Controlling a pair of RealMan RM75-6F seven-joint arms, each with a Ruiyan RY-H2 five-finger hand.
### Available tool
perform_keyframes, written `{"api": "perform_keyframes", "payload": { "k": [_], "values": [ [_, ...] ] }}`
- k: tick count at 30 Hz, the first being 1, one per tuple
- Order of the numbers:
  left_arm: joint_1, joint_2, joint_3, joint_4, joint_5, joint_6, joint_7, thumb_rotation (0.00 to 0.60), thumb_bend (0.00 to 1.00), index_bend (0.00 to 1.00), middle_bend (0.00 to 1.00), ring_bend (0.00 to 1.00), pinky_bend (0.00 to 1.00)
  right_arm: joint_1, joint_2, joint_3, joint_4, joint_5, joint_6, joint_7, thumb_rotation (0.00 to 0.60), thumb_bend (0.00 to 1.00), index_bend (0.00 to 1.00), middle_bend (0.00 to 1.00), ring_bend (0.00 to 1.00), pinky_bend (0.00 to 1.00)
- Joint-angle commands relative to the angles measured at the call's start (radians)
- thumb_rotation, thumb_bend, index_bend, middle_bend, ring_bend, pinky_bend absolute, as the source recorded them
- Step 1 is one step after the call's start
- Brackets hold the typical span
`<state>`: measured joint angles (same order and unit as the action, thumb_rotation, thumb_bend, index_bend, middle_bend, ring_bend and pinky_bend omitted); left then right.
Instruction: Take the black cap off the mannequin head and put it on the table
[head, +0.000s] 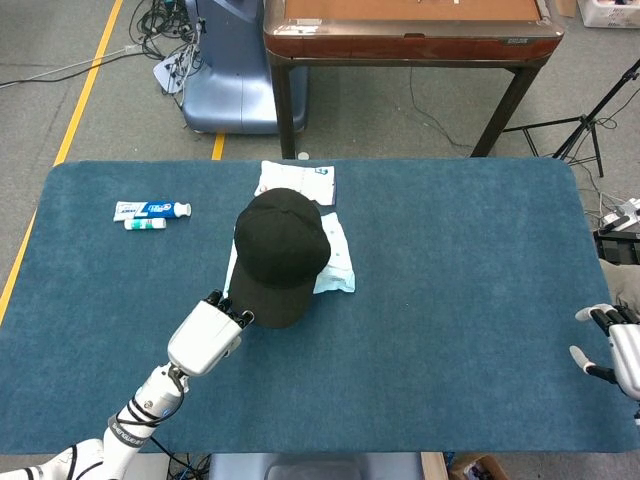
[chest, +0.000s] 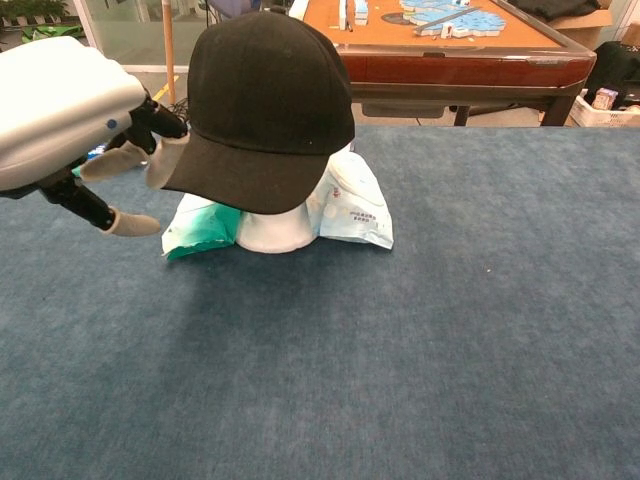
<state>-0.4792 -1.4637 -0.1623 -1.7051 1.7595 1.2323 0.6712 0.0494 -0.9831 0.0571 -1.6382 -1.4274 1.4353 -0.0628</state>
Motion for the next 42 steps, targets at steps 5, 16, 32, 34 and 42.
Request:
{"api": "perform_keyframes", "payload": {
  "k": [5, 16, 32, 34, 42],
  "values": [
    [-0.024, -0.033, -0.008, 0.007, -0.022, -0.008, 0.057, 0.600, 0.00, 0.66, 0.94, 0.69, 0.55, 0.001, 0.000, -0.001, 0.000, -0.001, -0.003, -0.001, 0.600, 0.25, 0.40, 0.37, 0.30, 0.57],
    [-0.050, -0.072, -0.010, 0.026, -0.065, -0.019, 0.117, 0.600, 0.00, 0.66, 0.94, 0.69, 0.56, -0.004, 0.005, -0.003, 0.003, -0.009, 0.005, 0.016, 0.600, 0.25, 0.40, 0.37, 0.30, 0.57],
    [-0.086, -0.120, -0.008, 0.045, -0.086, -0.016, 0.150, 0.600, 0.00, 0.66, 0.94, 0.69, 0.56, -0.003, 0.005, -0.002, 0.004, -0.008, 0.001, 0.017, 0.600, 0.25, 0.40, 0.37, 0.30, 0.57],
    [-0.089, -0.128, -0.009, 0.054, -0.084, -0.008, 0.142, 0.600, 0.00, 0.66, 0.95, 0.69, 0.56, -0.003, 0.006, -0.002, 0.004, -0.008, 0.001, 0.019, 0.600, 0.25, 0.40, 0.37, 0.30, 0.57],
    [-0.103, -0.167, -0.015, 0.109, -0.063, 0.038, 0.120, 0.600, 0.00, 0.66, 0.95, 0.69, 0.56, -0.002, 0.007, -0.002, 0.005, -0.008, -0.001, 0.023, 0.600, 0.25, 0.40, 0.37, 0.30, 0.57]
  ]
}}
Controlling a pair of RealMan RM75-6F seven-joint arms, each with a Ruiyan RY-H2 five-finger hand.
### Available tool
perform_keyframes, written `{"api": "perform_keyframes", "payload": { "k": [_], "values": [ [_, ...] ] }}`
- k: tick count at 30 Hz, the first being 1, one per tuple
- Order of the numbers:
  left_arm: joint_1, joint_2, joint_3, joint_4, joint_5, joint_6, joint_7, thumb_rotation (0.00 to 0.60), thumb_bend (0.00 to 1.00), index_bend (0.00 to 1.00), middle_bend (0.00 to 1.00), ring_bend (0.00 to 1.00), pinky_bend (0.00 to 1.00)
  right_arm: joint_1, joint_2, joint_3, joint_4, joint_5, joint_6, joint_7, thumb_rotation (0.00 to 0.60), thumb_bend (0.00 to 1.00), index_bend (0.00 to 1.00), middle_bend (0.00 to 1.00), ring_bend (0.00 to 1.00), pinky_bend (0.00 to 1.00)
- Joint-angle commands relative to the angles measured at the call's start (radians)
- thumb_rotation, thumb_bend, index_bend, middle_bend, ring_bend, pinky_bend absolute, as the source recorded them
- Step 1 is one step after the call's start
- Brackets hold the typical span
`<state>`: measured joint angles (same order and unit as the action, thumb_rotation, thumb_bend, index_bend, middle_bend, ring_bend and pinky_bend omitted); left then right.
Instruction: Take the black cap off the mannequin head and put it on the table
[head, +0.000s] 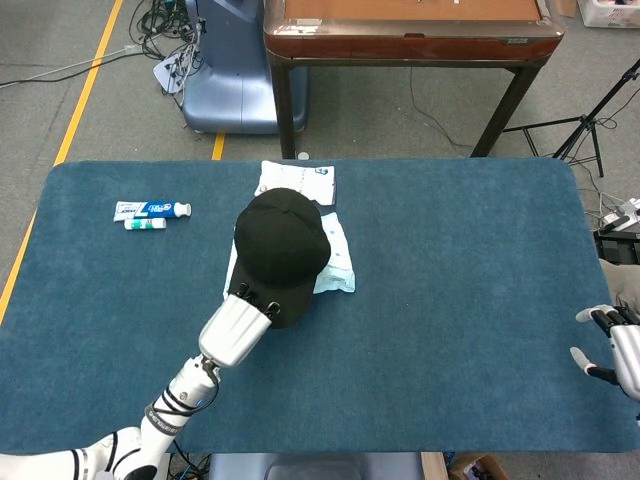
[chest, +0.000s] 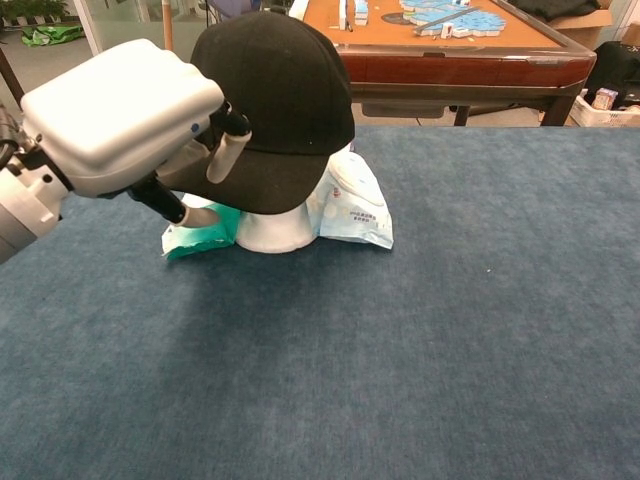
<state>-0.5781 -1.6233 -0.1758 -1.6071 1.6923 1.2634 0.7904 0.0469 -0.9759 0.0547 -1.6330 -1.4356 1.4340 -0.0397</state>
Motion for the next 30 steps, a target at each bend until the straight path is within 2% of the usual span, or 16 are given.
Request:
{"api": "perform_keyframes", "payload": {
  "k": [1, 9, 12, 14, 19, 21, 23, 26, 28, 30],
  "values": [
    [-0.005, -0.010, -0.003, 0.015, 0.005, 0.010, 0.002, 0.600, 0.00, 0.66, 0.95, 0.69, 0.56, 0.000, 0.000, 0.000, 0.000, 0.000, 0.000, 0.000, 0.600, 0.25, 0.40, 0.37, 0.30, 0.57],
    [-0.006, -0.018, -0.004, 0.032, 0.009, 0.044, -0.014, 0.600, 0.00, 0.66, 0.95, 0.69, 0.56, 0.001, 0.000, -0.001, 0.000, 0.000, -0.003, -0.002, 0.600, 0.25, 0.40, 0.37, 0.30, 0.57],
    [-0.006, -0.025, 0.000, 0.044, 0.033, 0.076, -0.061, 0.600, 0.00, 0.64, 0.93, 0.67, 0.56, 0.002, 0.000, -0.002, 0.000, 0.000, -0.005, -0.004, 0.600, 0.25, 0.40, 0.37, 0.30, 0.57],
    [-0.007, -0.036, 0.005, 0.065, 0.056, 0.106, -0.114, 0.600, 0.00, 0.60, 0.89, 0.64, 0.56, 0.002, -0.001, -0.001, 0.000, 0.000, -0.006, -0.005, 0.600, 0.25, 0.40, 0.37, 0.30, 0.57],
    [-0.007, -0.045, 0.017, 0.090, 0.074, 0.130, -0.163, 0.600, 0.00, 0.43, 0.73, 0.49, 0.55, 0.003, -0.001, -0.001, -0.001, 0.002, -0.008, -0.008, 0.600, 0.25, 0.40, 0.37, 0.30, 0.57],
    [-0.007, -0.043, 0.022, 0.090, 0.070, 0.126, -0.176, 0.600, 0.00, 0.36, 0.59, 0.38, 0.55, 0.003, -0.001, -0.001, -0.001, 0.003, -0.008, -0.008, 0.600, 0.25, 0.40, 0.37, 0.30, 0.57],
    [-0.009, -0.042, 0.025, 0.091, 0.068, 0.125, -0.200, 0.600, 0.00, 0.32, 0.42, 0.32, 0.56, 0.003, -0.001, -0.001, -0.001, 0.004, -0.008, -0.008, 0.600, 0.25, 0.40, 0.37, 0.30, 0.57],
    [-0.013, -0.043, 0.031, 0.099, 0.074, 0.130, -0.251, 0.600, 0.00, 0.30, 0.23, 0.27, 0.57, 0.003, -0.001, -0.001, -0.001, 0.004, -0.008, -0.007, 0.600, 0.25, 0.40, 0.37, 0.30, 0.57],
    [-0.018, -0.043, 0.036, 0.109, 0.084, 0.133, -0.281, 0.600, 0.00, 0.33, 0.19, 0.22, 0.54, 0.003, -0.001, -0.001, 0.000, 0.005, -0.009, -0.006, 0.600, 0.25, 0.40, 0.37, 0.30, 0.57],
    [-0.021, -0.042, 0.040, 0.115, 0.089, 0.133, -0.297, 0.600, 0.00, 0.37, 0.16, 0.15, 0.47, 0.003, 0.000, -0.001, 0.001, 0.005, -0.009, -0.005, 0.600, 0.25, 0.40, 0.37, 0.30, 0.57]
  ]
}}
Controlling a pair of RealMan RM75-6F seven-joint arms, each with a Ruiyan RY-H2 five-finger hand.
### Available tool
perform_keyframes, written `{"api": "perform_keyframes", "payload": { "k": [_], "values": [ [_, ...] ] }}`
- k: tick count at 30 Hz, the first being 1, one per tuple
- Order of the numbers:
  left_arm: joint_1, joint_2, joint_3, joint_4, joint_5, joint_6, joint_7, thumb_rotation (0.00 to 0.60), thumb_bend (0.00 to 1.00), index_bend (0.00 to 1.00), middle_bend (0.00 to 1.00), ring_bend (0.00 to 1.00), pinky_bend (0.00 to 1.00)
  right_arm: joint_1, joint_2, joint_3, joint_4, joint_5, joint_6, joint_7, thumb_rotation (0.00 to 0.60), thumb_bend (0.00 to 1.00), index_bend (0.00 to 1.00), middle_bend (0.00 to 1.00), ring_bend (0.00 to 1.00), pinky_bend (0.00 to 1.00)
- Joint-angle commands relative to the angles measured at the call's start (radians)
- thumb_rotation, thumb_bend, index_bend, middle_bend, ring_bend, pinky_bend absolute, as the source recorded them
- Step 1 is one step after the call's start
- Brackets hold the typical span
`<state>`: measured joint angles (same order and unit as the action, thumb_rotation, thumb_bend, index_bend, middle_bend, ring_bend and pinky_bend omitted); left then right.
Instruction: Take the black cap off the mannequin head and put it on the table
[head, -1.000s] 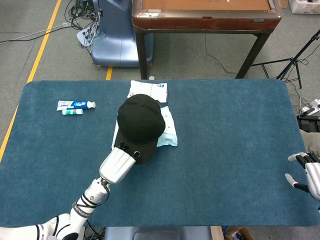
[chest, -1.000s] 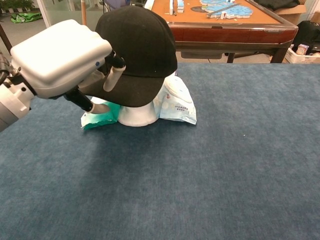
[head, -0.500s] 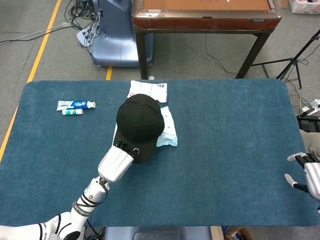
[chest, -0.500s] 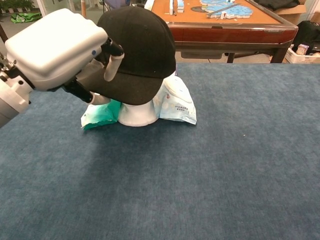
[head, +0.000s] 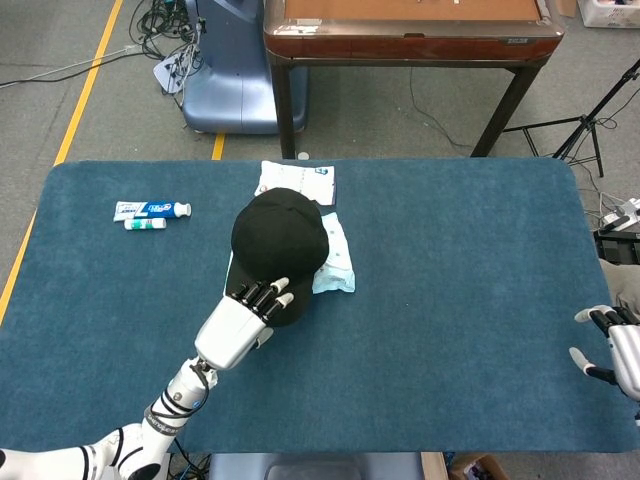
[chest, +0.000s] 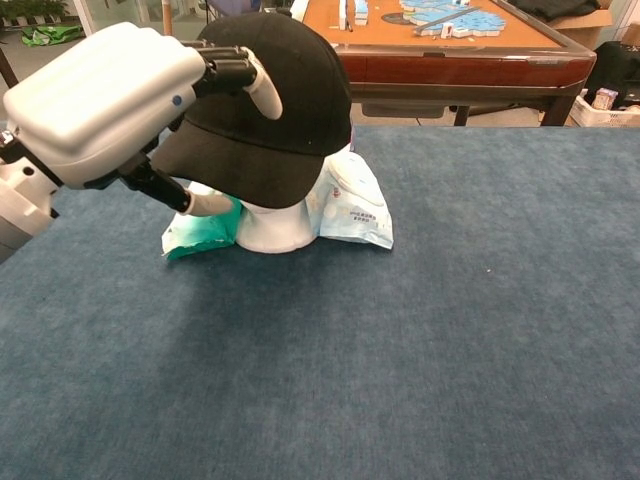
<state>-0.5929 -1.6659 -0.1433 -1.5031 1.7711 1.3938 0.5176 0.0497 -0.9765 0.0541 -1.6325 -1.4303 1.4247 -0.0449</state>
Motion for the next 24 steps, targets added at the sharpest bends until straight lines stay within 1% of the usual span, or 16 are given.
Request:
{"api": "perform_keyframes", "payload": {
  "k": [1, 2, 5, 9, 12, 18, 24],
  "values": [
    [-0.008, 0.000, 0.009, 0.015, 0.014, 0.004, -0.031, 0.600, 0.00, 0.39, 0.15, 0.12, 0.44, 0.000, 0.000, 0.000, 0.000, 0.000, -0.001, 0.001, 0.600, 0.25, 0.40, 0.37, 0.30, 0.57],
    [-0.010, -0.002, 0.010, 0.021, 0.020, 0.008, -0.038, 0.600, 0.00, 0.41, 0.14, 0.10, 0.41, 0.000, 0.000, 0.000, 0.000, 0.000, -0.001, 0.001, 0.600, 0.25, 0.40, 0.37, 0.30, 0.57],
    [-0.014, -0.011, 0.011, 0.039, 0.032, 0.023, -0.061, 0.600, 0.00, 0.45, 0.13, 0.09, 0.38, 0.001, 0.000, 0.000, 0.001, 0.001, -0.002, 0.001, 0.600, 0.25, 0.40, 0.37, 0.30, 0.57],
    [-0.016, -0.020, 0.011, 0.064, 0.042, 0.040, -0.077, 0.600, 0.00, 0.45, 0.13, 0.09, 0.37, 0.001, 0.000, 0.000, 0.001, 0.001, -0.002, 0.001, 0.600, 0.25, 0.40, 0.37, 0.30, 0.57],
    [-0.016, -0.021, 0.014, 0.082, 0.048, 0.044, -0.068, 0.600, 0.00, 0.43, 0.13, 0.09, 0.36, 0.000, 0.000, 0.000, 0.001, 0.000, -0.001, 0.000, 0.600, 0.25, 0.40, 0.37, 0.30, 0.57],
    [-0.022, -0.039, 0.011, 0.122, 0.065, 0.059, -0.043, 0.600, 0.00, 0.34, 0.12, 0.08, 0.34, 0.002, -0.001, 0.000, 0.000, 0.002, -0.004, -0.002, 0.600, 0.25, 0.40, 0.37, 0.30, 0.57],
    [-0.034, -0.071, -0.005, 0.155, 0.064, 0.070, -0.028, 0.600, 0.00, 0.33, 0.12, 0.08, 0.34, 0.001, 0.000, 0.000, 0.000, 0.002, -0.003, -0.001, 0.600, 0.25, 0.40, 0.37, 0.30, 0.57]
  ]
}}
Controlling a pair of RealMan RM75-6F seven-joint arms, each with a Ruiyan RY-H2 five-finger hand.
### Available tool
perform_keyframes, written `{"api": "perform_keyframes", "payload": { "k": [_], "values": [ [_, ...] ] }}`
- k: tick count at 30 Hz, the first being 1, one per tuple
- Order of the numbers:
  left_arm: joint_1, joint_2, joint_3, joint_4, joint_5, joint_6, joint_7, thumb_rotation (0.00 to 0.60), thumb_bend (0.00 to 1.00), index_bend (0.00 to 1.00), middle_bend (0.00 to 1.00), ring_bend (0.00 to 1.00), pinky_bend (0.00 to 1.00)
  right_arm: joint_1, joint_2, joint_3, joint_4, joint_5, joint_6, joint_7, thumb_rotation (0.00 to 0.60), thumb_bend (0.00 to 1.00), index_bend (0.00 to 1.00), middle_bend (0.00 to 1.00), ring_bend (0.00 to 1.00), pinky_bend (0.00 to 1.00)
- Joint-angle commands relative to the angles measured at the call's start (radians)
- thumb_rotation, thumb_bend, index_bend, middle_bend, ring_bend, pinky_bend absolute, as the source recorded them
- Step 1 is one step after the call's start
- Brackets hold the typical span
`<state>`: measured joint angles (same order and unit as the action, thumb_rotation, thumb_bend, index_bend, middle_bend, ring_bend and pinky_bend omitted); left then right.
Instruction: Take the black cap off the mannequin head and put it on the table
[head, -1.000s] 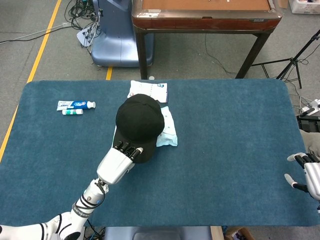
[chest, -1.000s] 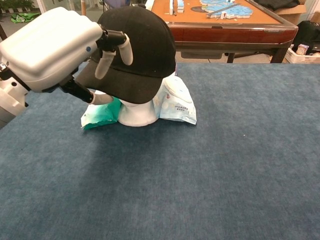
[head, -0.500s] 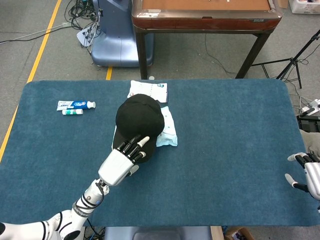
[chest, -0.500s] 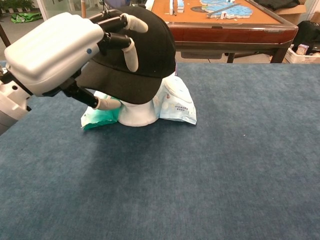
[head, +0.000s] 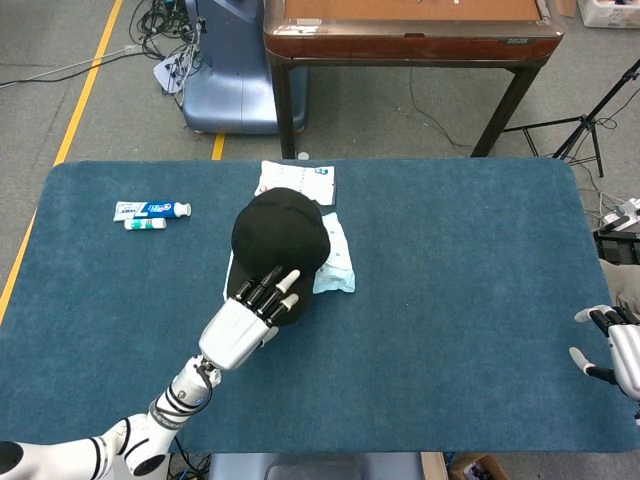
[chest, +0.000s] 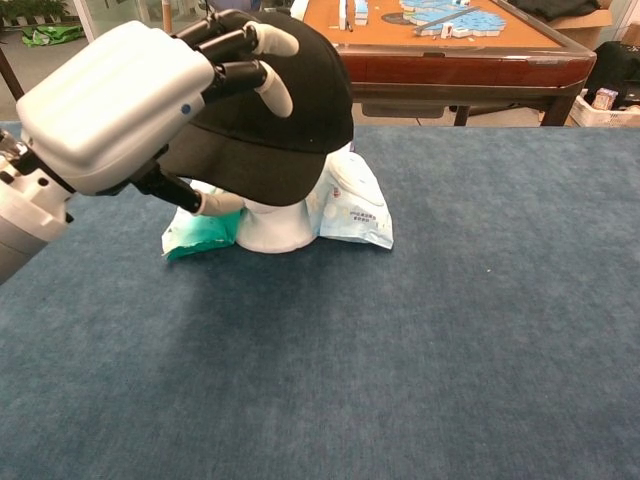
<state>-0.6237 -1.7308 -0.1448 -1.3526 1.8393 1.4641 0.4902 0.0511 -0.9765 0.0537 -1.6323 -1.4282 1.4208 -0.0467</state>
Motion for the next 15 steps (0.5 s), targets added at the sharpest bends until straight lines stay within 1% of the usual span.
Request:
{"api": "perform_keyframes", "payload": {
  "k": [1, 7, 15],
  "values": [
    [-0.004, -0.008, -0.005, 0.006, -0.007, 0.000, -0.004, 0.600, 0.00, 0.33, 0.12, 0.08, 0.34, 0.000, 0.001, 0.000, 0.000, 0.000, 0.001, 0.002, 0.600, 0.25, 0.40, 0.37, 0.30, 0.57],
    [-0.010, -0.024, -0.008, 0.027, -0.013, 0.011, -0.034, 0.600, 0.00, 0.33, 0.12, 0.08, 0.34, -0.001, 0.001, 0.000, 0.001, 0.000, 0.002, 0.004, 0.600, 0.25, 0.40, 0.37, 0.30, 0.57],
    [-0.004, -0.017, 0.006, 0.054, -0.015, 0.009, 0.001, 0.600, 0.00, 0.33, 0.12, 0.08, 0.33, -0.001, 0.001, 0.000, 0.001, 0.001, 0.000, 0.003, 0.600, 0.25, 0.40, 0.37, 0.30, 0.57]
  ]
}}
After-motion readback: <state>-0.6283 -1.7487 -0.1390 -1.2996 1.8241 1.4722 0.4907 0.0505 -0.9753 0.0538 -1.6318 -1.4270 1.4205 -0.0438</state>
